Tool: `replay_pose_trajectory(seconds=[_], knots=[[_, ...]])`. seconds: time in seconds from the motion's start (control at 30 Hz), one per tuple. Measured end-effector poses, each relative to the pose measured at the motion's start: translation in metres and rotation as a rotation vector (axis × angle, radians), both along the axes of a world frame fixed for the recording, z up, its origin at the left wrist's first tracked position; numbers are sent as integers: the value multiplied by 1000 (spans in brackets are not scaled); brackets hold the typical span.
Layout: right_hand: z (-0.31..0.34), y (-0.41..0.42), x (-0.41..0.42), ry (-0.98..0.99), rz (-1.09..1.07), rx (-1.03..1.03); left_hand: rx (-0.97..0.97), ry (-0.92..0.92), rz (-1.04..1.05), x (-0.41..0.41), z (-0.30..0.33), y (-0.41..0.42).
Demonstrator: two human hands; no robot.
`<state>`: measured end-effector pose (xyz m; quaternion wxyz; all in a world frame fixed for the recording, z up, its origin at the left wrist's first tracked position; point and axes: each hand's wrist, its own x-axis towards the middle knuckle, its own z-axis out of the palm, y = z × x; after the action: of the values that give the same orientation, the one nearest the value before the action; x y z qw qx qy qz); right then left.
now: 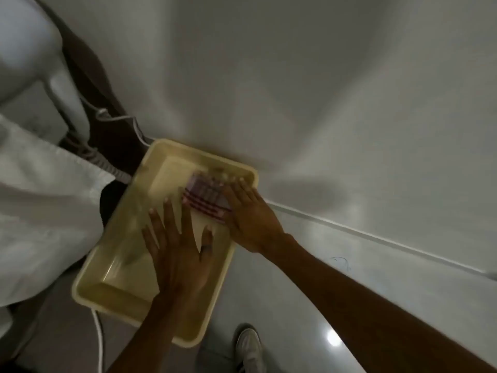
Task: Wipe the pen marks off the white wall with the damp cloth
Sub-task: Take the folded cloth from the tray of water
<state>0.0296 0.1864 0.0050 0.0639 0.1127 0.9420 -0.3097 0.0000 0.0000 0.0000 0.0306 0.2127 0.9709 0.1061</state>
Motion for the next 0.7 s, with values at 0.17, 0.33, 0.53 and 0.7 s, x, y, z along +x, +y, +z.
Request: replay_pose_trajectory(seconds=[0.17, 0.33, 0.53, 0.7], knots=[[-54, -23, -74, -182, 134, 96, -52, -64, 103, -13, -52, -4], [-72, -38, -107, -290, 76, 179, -63, -103, 137, -20, -70, -15], [-29, -50, -55, 156, -43, 54, 27, -32, 135, 19, -36, -22], [-28, -35, 86, 144, -209, -4, 9, -8, 0, 94, -18, -7]])
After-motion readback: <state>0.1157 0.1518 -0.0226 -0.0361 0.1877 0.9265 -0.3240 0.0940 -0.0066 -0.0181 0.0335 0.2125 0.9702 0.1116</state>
